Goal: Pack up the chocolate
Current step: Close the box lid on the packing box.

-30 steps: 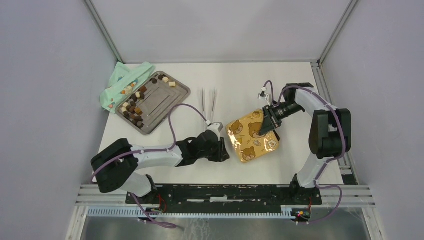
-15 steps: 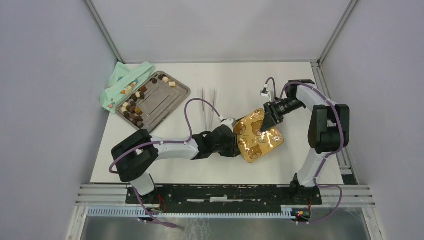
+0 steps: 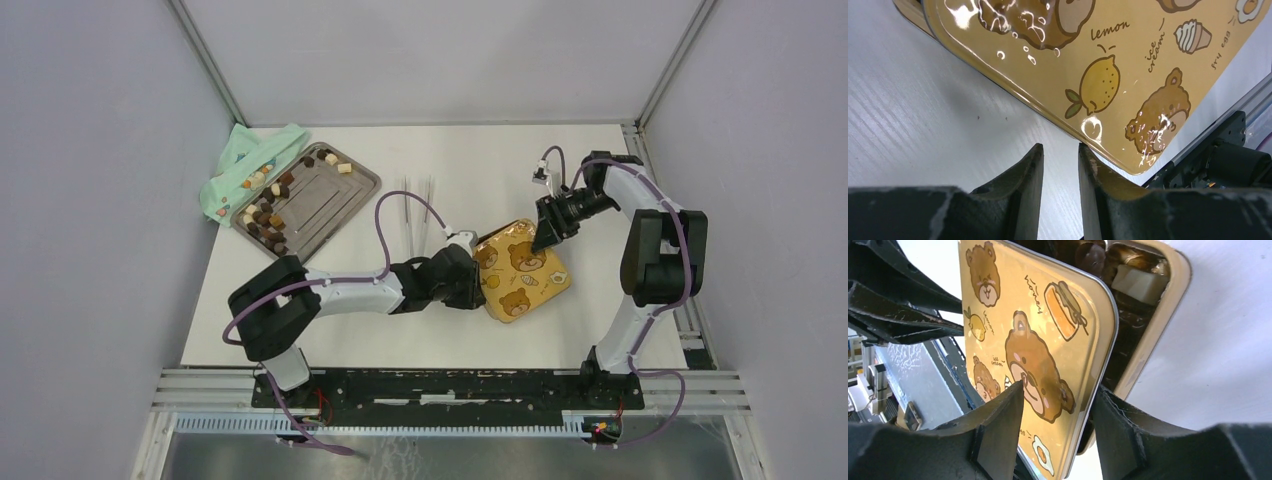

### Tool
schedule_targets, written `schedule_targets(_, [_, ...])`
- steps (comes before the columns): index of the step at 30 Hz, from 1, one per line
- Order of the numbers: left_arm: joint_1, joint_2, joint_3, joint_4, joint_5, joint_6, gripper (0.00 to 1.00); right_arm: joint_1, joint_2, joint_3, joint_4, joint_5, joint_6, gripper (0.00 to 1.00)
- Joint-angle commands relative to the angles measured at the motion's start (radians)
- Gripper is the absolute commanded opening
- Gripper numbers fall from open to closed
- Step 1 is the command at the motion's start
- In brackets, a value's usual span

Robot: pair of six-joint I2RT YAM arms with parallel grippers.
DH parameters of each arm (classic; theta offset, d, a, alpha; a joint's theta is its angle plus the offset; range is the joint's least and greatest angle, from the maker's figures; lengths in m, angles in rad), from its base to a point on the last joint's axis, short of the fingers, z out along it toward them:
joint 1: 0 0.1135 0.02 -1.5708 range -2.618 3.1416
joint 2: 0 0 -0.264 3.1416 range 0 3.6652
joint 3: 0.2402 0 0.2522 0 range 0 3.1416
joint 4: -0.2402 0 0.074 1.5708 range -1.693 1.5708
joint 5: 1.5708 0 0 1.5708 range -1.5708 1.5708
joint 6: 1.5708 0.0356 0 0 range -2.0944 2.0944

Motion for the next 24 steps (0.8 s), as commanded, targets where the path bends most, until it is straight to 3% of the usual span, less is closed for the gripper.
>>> schedule_targets(1, [-0.001,-0.009,0.037,0.001,-0.026,0.053,0.38,0.0,-0.008,0.049,0.078,0.045,0.054,0.58])
schedule_targets(16, [-0.001,-0.203,-0.048,-0.079,-0.075,0.064,0.45,-0.011,-0.059,0.094,0.207,0.115,0.116,0.6])
schedule_targets(20, [0.01,-0.305,-0.058,-0.114,-0.104,0.14,0.61,-0.011,-0.189,0.063,0.205,0.102,-0.026,0.6])
schedule_targets(24, [0.1,-0.38,-0.042,-0.123,-0.047,0.256,0.77,-0.011,-0.412,-0.072,0.208,0.023,-0.285,0.59])
